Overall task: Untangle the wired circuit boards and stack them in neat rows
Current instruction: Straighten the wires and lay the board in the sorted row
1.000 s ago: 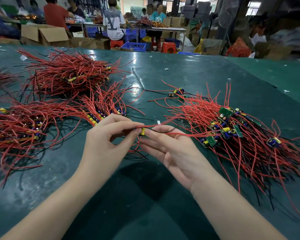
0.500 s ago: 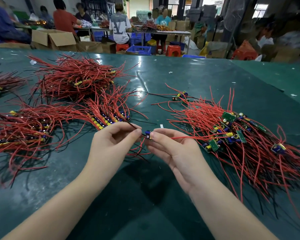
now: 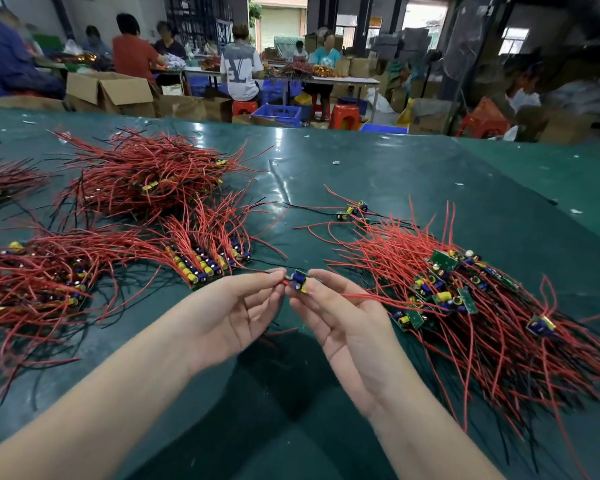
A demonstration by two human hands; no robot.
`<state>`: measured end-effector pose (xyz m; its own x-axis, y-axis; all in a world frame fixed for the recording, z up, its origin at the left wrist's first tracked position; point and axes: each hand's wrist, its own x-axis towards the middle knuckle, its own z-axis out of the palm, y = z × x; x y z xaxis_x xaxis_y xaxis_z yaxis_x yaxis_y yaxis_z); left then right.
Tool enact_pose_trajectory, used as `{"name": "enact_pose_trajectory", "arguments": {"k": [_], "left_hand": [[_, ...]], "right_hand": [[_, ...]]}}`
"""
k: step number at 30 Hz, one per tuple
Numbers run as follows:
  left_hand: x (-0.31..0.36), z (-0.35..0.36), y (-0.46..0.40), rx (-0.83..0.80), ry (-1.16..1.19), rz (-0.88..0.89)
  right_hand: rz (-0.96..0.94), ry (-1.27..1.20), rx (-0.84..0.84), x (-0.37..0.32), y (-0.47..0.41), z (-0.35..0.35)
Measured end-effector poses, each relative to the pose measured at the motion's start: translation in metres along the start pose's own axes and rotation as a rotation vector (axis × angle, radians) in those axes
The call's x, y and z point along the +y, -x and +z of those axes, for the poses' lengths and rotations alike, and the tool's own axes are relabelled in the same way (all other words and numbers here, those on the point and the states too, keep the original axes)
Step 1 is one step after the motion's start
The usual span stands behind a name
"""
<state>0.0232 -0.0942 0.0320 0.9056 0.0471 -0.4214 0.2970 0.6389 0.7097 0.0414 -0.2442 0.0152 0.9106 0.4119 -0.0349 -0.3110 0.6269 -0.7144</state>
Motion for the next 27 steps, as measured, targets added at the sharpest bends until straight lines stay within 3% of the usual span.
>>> {"name": "enact_pose_trajectory", "arguments": {"k": [9,16,22,27], "left_hand": [[-0.012,-0.003,-0.003,-0.006,0.033,0.263],[-0.009,-0.008,0.003,0.002,0.096,0.164],[-0.006,-0.016,-0.001,0.024,0.032,0.446],[-0.007,-0.021,-0.005,0.062,0.001,0.502]], "right_hand": [[0.04,-0.039,0.076,0.003,-0.006,-0.004],[0.054,-0.033,0.034,0.007,-0.003,-0.003],[0.031,-0.008,0.051,0.007,-0.003,-0.003],[0.019,0.007,0.097,0.009,-0.006,-0.003]]}}
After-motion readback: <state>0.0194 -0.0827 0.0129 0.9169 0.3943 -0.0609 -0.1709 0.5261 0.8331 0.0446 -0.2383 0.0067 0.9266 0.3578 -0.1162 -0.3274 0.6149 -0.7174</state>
